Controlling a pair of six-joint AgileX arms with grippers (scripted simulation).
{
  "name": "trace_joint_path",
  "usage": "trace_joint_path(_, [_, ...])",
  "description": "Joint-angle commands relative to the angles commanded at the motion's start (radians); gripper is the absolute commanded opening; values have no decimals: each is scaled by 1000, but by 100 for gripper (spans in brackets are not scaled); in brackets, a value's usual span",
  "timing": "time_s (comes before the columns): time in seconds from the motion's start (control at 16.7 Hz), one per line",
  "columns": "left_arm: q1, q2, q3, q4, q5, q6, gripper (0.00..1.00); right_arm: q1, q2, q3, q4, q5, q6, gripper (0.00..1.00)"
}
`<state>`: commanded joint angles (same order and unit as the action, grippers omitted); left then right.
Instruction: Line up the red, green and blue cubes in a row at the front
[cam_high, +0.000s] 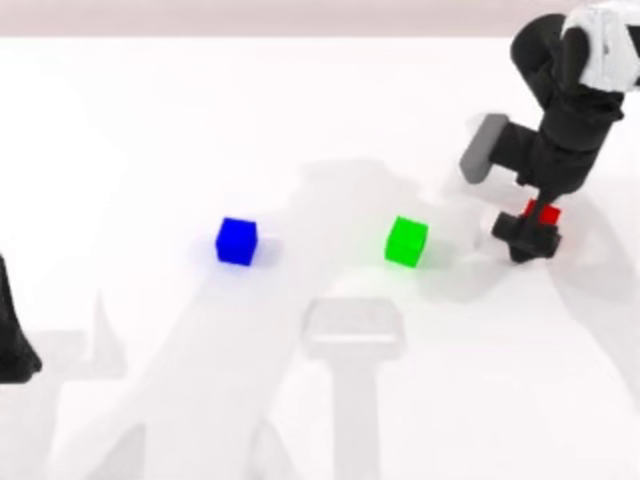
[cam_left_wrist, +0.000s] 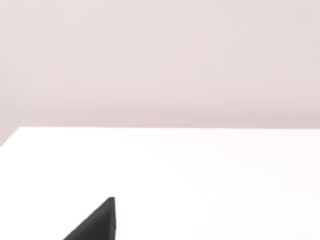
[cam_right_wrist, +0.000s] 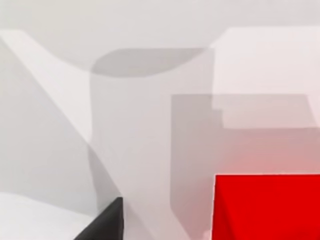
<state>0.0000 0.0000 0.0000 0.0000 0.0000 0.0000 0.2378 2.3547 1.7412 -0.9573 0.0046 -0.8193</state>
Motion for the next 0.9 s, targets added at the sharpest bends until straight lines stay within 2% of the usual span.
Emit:
trace_joint_path(0.6, [0,0,0,0,0,0,100,0,0,0,0,0,0,2])
trace_joint_path(0.9, [0,0,0,0,0,0,100,0,0,0,0,0,0,0])
